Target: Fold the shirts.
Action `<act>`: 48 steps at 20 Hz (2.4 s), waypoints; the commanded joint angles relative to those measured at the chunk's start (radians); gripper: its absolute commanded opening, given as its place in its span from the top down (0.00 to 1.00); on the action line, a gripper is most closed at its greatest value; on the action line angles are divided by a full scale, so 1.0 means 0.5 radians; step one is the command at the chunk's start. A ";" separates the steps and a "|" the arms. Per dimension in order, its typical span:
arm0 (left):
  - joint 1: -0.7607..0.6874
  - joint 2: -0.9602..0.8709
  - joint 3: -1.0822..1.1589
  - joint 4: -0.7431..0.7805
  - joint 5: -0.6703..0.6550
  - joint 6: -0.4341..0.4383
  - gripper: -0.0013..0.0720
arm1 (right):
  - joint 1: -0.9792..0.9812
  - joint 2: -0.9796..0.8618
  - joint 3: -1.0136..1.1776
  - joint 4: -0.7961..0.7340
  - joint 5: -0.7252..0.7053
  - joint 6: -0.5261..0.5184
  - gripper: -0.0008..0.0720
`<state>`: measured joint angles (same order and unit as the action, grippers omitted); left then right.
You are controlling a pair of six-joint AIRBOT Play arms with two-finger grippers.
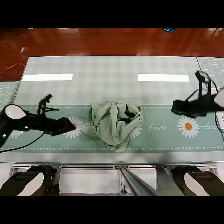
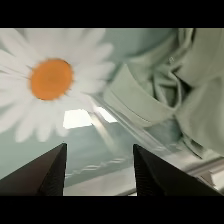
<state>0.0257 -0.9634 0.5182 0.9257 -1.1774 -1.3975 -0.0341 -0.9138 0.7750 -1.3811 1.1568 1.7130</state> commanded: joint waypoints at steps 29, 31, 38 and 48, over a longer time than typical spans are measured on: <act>-0.535 -0.655 0.192 -0.655 0.574 0.259 0.95 | 1.357 -0.330 -0.810 1.756 -1.086 -0.216 0.45; -0.535 -0.654 0.192 -0.655 0.574 0.259 0.95 | 1.419 -0.448 -0.802 1.881 -1.169 -0.235 0.45; -0.486 -0.642 0.216 -0.655 0.557 0.259 0.95 | 1.579 -0.505 -0.662 2.107 -1.295 -0.605 0.96; 0.155 -0.207 1.102 -0.908 0.310 0.259 0.95 | 0.546 0.090 0.620 0.883 -0.200 -0.354 0.96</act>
<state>0.0242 -1.1290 0.9119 0.5411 -0.9993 -1.2678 0.4030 -0.9173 0.8406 -0.7467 0.8295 1.5131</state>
